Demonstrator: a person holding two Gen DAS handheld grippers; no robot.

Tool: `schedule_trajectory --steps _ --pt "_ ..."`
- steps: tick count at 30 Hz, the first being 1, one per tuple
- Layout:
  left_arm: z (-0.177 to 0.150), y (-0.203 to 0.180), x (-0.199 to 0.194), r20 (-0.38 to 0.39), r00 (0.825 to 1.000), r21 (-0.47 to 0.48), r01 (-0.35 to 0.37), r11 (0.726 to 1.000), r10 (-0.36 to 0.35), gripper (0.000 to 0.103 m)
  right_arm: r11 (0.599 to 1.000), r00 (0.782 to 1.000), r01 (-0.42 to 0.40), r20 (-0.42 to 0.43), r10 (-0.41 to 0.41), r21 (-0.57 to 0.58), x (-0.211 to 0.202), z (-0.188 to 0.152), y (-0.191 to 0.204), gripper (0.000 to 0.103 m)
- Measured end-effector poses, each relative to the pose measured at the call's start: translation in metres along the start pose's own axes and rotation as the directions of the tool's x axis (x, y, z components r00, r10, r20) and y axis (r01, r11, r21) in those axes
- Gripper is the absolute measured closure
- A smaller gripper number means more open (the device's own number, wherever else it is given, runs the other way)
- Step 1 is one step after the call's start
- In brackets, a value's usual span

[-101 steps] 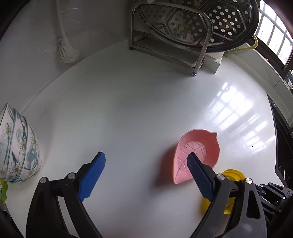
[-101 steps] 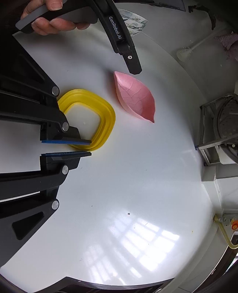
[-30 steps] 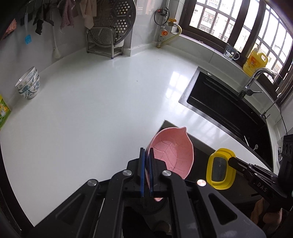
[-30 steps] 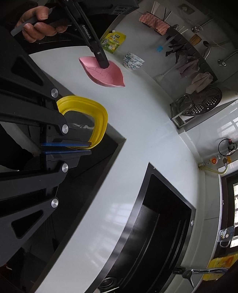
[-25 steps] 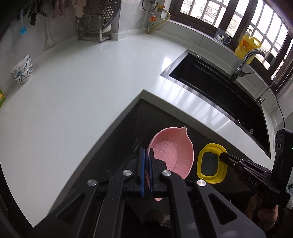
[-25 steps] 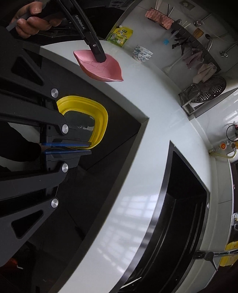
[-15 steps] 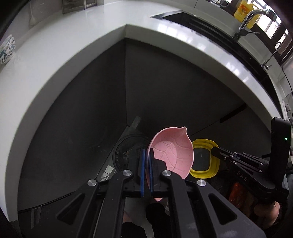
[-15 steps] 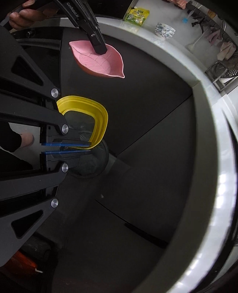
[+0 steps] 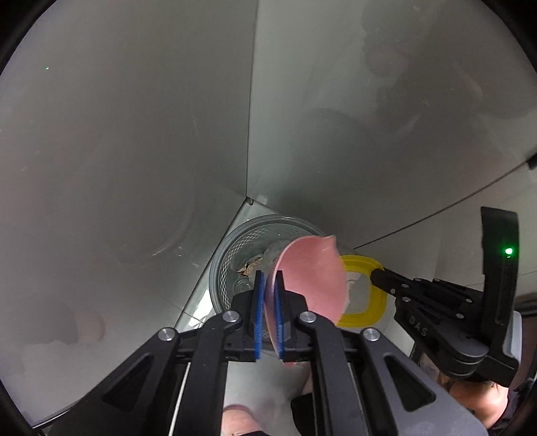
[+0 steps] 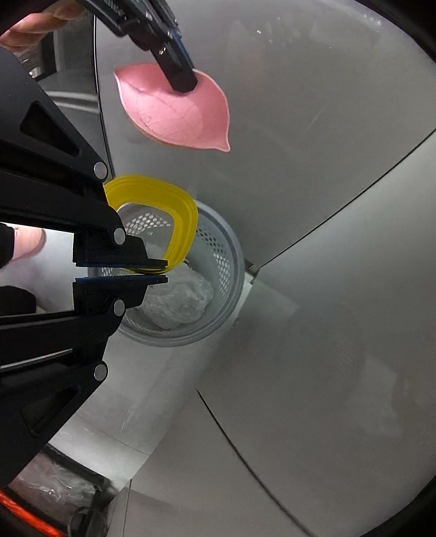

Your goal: Collect trash

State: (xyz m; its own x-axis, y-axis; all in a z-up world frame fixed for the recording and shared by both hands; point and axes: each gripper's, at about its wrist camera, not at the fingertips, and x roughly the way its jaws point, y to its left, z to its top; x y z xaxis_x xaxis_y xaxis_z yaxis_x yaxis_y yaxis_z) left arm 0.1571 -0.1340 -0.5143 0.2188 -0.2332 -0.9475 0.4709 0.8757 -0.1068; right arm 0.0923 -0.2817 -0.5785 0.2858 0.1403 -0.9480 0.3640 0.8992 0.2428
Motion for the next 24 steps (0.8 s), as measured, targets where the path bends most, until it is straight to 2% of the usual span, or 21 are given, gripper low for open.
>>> schedule_trajectory --steps 1,2,4,6,8,15,19,24 --pt "-0.001 0.002 0.002 0.002 1.000 -0.004 -0.001 1.000 0.001 0.088 1.000 1.000 0.006 -0.003 -0.006 0.005 0.003 -0.001 -0.003 0.099" --pt "-0.002 0.003 0.003 0.007 1.000 -0.006 -0.010 1.000 0.010 0.084 1.000 1.000 0.007 -0.004 -0.007 0.014 0.003 0.000 -0.005 0.094" --pt "-0.005 0.005 0.000 0.022 0.999 -0.004 -0.025 1.000 0.025 0.059 1.000 1.000 0.012 0.015 -0.013 0.026 -0.002 0.001 -0.008 0.089" --pt "-0.008 0.006 -0.009 0.045 0.998 -0.012 -0.037 0.999 0.038 0.038 0.999 1.000 0.010 0.026 -0.011 0.030 -0.013 -0.003 -0.018 0.086" --pt "-0.009 0.006 -0.018 0.054 0.998 -0.017 -0.026 1.000 0.027 0.037 0.999 0.999 0.015 0.034 -0.016 0.031 -0.019 -0.003 -0.017 0.083" --pt "-0.011 -0.001 -0.063 0.060 0.995 -0.003 -0.075 0.997 0.075 0.037 0.998 0.999 -0.008 0.052 0.004 0.059 -0.064 -0.007 -0.013 0.082" --pt "-0.015 0.000 -0.109 0.064 0.994 0.005 -0.085 0.996 0.085 0.037 0.998 0.997 -0.015 0.079 0.010 0.066 -0.112 -0.017 -0.002 0.082" --pt "-0.018 -0.006 -0.177 0.086 0.991 0.012 -0.100 0.995 0.099 0.037 0.998 0.992 -0.019 0.128 0.011 0.060 -0.193 -0.031 0.023 0.080"
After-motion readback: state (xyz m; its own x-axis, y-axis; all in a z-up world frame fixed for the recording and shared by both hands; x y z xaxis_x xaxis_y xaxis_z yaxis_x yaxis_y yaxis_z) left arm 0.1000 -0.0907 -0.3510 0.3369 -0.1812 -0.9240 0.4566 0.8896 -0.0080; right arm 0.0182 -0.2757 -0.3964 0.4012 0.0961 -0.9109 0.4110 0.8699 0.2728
